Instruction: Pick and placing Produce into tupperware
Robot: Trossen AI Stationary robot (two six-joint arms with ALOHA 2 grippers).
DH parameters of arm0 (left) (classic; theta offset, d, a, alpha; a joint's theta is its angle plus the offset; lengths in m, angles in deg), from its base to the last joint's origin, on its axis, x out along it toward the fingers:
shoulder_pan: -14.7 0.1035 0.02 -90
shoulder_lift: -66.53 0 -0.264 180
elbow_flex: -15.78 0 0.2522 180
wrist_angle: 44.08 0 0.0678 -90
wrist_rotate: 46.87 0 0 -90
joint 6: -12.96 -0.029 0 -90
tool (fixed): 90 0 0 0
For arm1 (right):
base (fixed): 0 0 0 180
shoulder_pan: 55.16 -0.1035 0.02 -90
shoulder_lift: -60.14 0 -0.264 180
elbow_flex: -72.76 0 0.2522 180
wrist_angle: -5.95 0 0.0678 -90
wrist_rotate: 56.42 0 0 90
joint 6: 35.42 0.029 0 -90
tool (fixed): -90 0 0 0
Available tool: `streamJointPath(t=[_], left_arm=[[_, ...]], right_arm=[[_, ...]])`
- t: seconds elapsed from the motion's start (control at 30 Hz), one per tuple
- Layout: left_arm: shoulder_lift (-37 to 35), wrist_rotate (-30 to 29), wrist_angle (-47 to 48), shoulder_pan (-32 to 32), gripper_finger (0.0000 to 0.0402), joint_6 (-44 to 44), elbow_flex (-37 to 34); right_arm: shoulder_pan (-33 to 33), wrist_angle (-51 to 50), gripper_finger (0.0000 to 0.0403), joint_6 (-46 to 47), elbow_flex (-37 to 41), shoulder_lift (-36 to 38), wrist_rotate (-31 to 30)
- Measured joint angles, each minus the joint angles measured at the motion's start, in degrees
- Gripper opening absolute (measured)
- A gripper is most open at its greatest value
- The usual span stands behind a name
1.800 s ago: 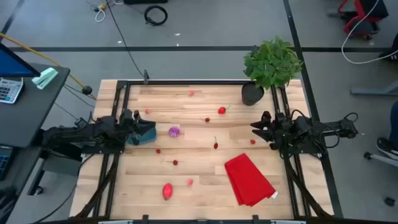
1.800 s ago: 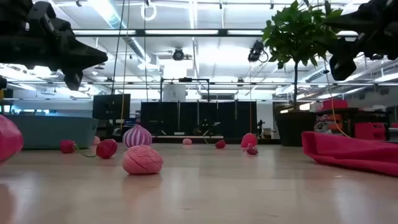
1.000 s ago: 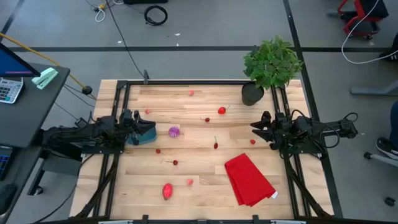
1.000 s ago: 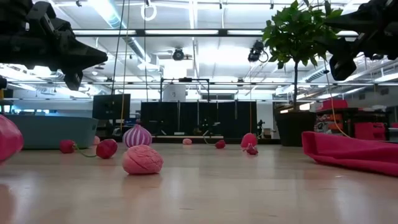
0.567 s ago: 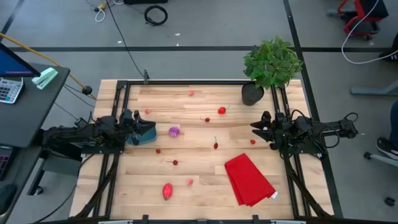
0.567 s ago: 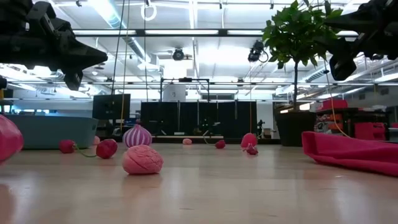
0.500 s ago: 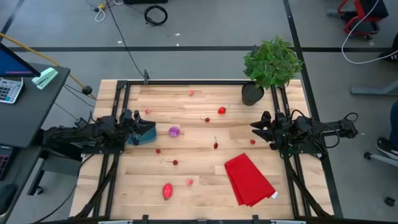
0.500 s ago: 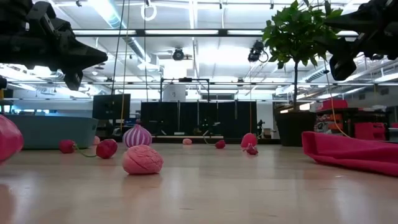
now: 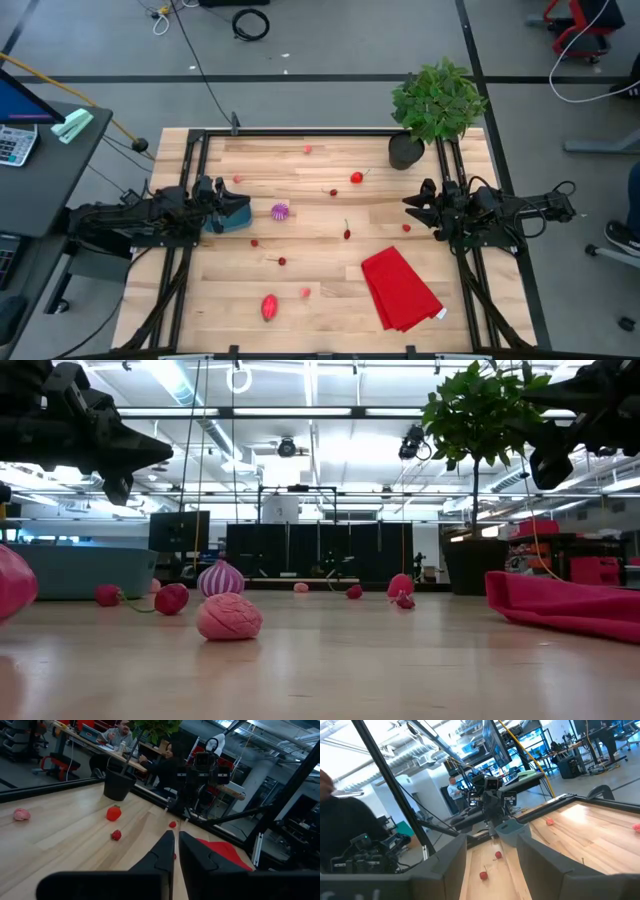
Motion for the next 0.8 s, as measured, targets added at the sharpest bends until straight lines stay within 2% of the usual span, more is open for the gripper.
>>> streamJointPath(t=[0.33,0.5,0.57,0.63,0.73,0.8], left_arm=[[0.0,0.1,0.0,0.0,0.0039,1.1,0.0],[0.0,1.9,-0.8,0.0,0.0039,14.7,0.5],[0.1,4.5,-0.7,0.0,0.0036,16.1,2.6],[0.3,6.0,-1.7,0.0,0.0032,9.0,5.7],[1.8,8.2,-0.8,0.0,0.0027,-8.9,11.5],[3.9,8.0,0.2,0.0,0.0025,-15.9,16.4]], right_arm=[[0.0,0.0,0.0183,0.0,0.0,0.0,0.0],[0.0,0.0,0.0183,0.0,0.0,0.0,0.0],[0.0,0.0,0.0183,0.0,0.0,0.0,0.0],[0.0,0.0,0.0183,0.0,0.0,0.0,0.0],[0.0,0.0,0.0183,0.0,0.0,0.0,0.0],[0.0,0.0,0.0183,0.0,0.0,0.0,0.0]])
